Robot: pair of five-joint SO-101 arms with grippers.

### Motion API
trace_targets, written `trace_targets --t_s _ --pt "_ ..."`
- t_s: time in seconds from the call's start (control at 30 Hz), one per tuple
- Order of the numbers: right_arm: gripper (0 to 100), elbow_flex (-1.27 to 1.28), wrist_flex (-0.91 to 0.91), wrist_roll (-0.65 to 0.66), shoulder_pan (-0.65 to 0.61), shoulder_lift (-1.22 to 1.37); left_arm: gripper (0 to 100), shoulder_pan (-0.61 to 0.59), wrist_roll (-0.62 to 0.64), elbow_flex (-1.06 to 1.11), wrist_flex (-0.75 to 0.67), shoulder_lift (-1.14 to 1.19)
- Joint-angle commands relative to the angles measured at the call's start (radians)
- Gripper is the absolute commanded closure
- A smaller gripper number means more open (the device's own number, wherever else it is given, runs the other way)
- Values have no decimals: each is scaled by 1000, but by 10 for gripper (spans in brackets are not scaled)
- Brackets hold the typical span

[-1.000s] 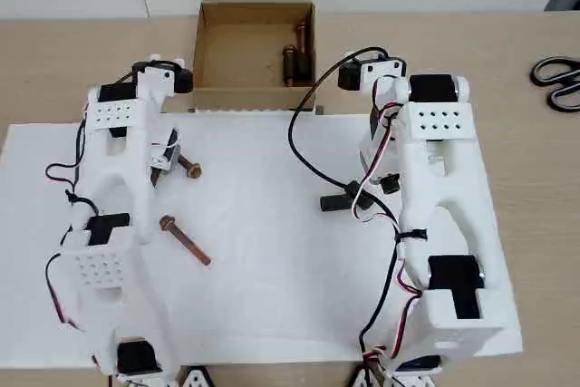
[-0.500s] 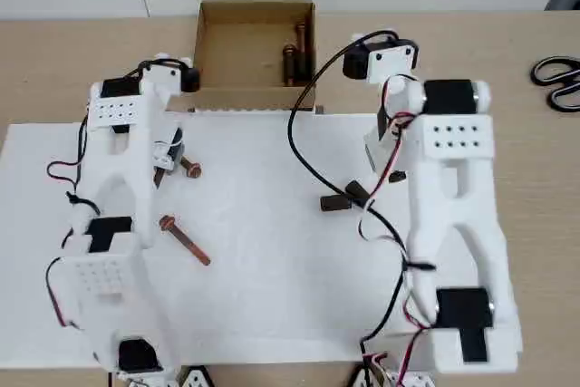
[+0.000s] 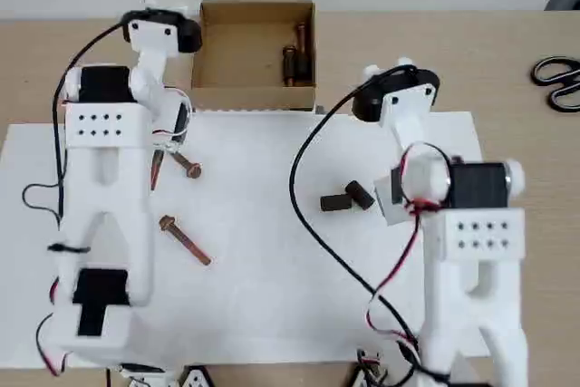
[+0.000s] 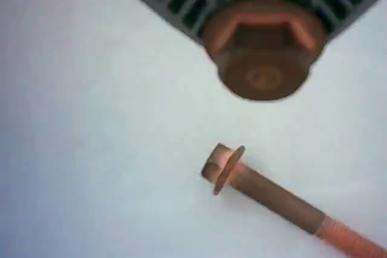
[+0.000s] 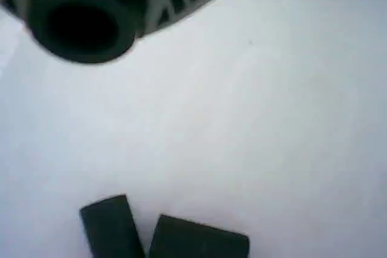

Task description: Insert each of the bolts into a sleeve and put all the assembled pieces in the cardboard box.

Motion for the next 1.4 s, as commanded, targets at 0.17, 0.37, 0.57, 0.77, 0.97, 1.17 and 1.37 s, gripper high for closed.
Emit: trace_targets --t_s 0.17,0.37,0.57,0.77,0.97,1.17,1.37 --pt "996 155 -117 -164 -4 -239 995 98 221 159 -147 -327" --pt "996 394 -349 -215 -5 -449 995 98 382 549 -420 -560" --pt "996 641 -467 -215 -105 -630 995 103 477 944 -692 -848" --pt "996 815 -549 -216 -246 -780 995 153 575 1279 -895 -1132" --pt "996 1002 -667 -216 -332 -897 995 195 672 1532 -1082 -1386" --pt "996 1165 -754 -210 -447 -1027 995 196 690 1722 -1192 -1605" --pt "996 1301 -760 -209 -555 -1194 995 196 746 1836 -1201 -1795"
